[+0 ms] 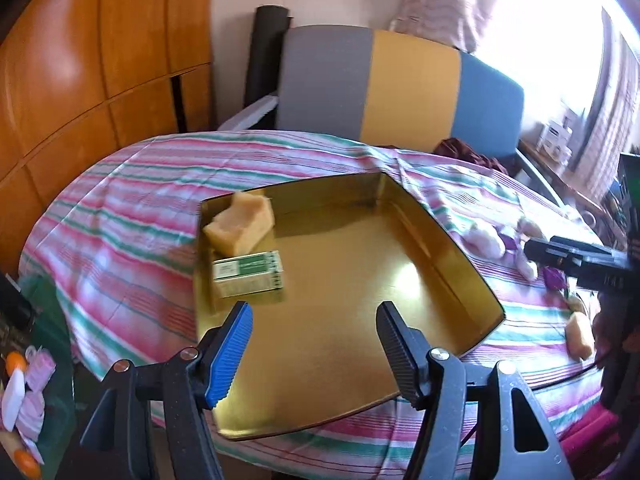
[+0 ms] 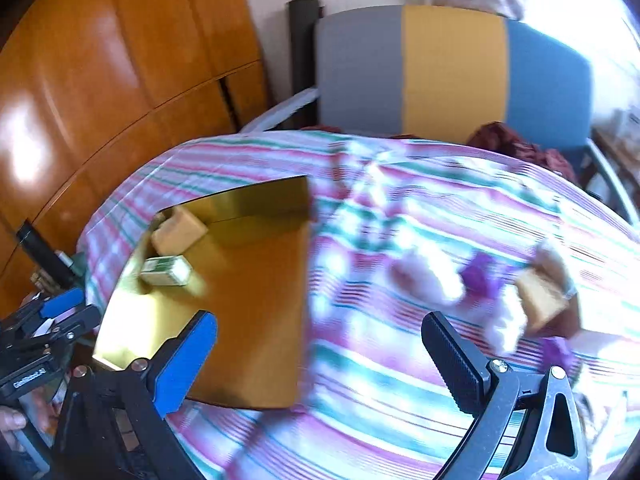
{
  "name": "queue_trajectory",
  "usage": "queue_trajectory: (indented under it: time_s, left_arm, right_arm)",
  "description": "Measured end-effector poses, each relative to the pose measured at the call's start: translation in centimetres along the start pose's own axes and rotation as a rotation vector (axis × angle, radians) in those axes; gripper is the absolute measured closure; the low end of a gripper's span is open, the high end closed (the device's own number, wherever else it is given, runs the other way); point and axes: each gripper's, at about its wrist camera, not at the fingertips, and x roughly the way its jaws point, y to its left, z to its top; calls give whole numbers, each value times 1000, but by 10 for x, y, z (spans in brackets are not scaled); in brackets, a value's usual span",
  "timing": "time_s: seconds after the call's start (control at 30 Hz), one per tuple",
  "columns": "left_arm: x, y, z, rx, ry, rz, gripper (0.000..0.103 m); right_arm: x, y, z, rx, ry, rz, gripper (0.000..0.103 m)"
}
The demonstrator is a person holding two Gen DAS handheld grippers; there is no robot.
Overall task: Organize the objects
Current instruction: 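Grasp the white cotton ball in plastic with the left tool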
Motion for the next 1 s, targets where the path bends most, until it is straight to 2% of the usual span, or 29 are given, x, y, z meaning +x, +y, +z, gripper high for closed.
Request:
queue_trajectory:
  time_s: [0.37, 0.47, 0.53, 0.6, 0.67, 0.73, 0.83, 1.0]
  left_arm:
    - [14, -66, 13, 151, 20, -78, 40]
    - [18, -88, 21, 177, 29, -118, 41]
    - [22, -105, 26, 202, 32, -141, 41]
    - [27, -125, 31, 231, 42, -174, 43]
    - [33, -143, 35, 262, 45, -186, 44]
    - [44, -161, 41, 265, 78, -234, 44]
    - [68, -182, 54, 204, 175, -328, 44]
    - [117, -210, 74, 121, 275, -356, 44]
  right_arm:
    - [-40, -119, -9, 122, -50, -232, 0]
    - [-48, -158, -19, 198, -83, -305, 0]
    - [-52, -187, -29, 298, -105, -334, 0]
    - [-56, -213, -36, 433, -109, -324, 0]
    - [-61, -226, -37, 500, -139, -305, 0]
    - [-65, -230, -37, 514, -154, -309, 0]
    - [-66, -229, -35, 512, -154, -290, 0]
    - [-68, -222, -35, 491, -164, -292, 0]
